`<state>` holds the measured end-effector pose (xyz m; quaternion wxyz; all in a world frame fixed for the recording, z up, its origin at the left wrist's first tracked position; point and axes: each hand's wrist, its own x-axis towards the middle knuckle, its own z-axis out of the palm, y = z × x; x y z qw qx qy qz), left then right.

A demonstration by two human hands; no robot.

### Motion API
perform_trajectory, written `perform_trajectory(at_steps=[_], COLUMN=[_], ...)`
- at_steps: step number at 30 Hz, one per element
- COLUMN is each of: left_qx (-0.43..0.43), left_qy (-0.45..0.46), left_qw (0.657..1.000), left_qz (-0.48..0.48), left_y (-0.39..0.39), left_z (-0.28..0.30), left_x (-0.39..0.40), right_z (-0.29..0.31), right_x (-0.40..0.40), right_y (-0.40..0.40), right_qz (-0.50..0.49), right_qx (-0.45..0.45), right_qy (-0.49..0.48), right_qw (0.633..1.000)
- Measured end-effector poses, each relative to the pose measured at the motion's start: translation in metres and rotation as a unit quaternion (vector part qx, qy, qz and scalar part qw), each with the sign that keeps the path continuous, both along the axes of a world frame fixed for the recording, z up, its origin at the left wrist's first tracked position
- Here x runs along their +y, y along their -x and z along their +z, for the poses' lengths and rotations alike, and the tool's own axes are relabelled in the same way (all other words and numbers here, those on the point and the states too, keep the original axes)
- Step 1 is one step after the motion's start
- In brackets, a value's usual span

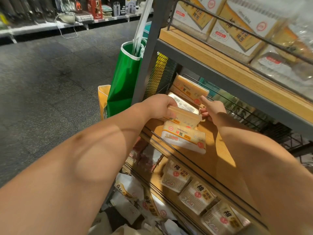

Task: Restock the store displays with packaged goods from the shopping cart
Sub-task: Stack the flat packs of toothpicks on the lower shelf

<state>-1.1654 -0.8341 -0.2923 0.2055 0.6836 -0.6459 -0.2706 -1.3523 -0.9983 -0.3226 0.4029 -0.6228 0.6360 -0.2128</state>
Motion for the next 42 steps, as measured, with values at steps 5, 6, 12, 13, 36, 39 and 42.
perform_trajectory(at_steps=[5, 6, 12, 13, 36, 39, 42], left_qx=[-0.010, -0.017, -0.049, -0.052, -0.062, -0.066, -0.104], left_qy=[-0.013, -0.016, -0.026, -0.030, -0.034, -0.017, -0.026], left_qw=[1.000, 1.000, 0.998, 0.998, 0.997, 0.998, 0.994], left_qz=[-0.001, -0.004, -0.007, -0.007, -0.014, -0.007, 0.022], left_y=[-0.001, 0.000, 0.003, 0.004, 0.003, 0.006, 0.010], left_z=[0.001, 0.002, 0.009, 0.010, 0.007, 0.005, 0.004], left_x=[0.005, 0.006, 0.012, 0.012, 0.010, -0.004, -0.028], right_z=[-0.007, -0.008, -0.003, -0.001, 0.007, 0.015, 0.018], right_x=[0.018, 0.024, 0.038, 0.039, 0.030, 0.027, 0.027], right_y=[0.019, 0.022, 0.017, 0.015, 0.026, 0.025, 0.020], right_qz=[0.074, 0.106, 0.221, 0.237, 0.094, 0.059, 0.032], right_qx=[-0.041, -0.039, 0.027, 0.058, -0.091, -0.176, -0.217], right_qy=[0.038, 0.048, 0.004, 0.014, -0.135, -0.234, -0.206], right_qw=[0.996, 0.992, 0.975, 0.970, 0.982, 0.954, 0.954])
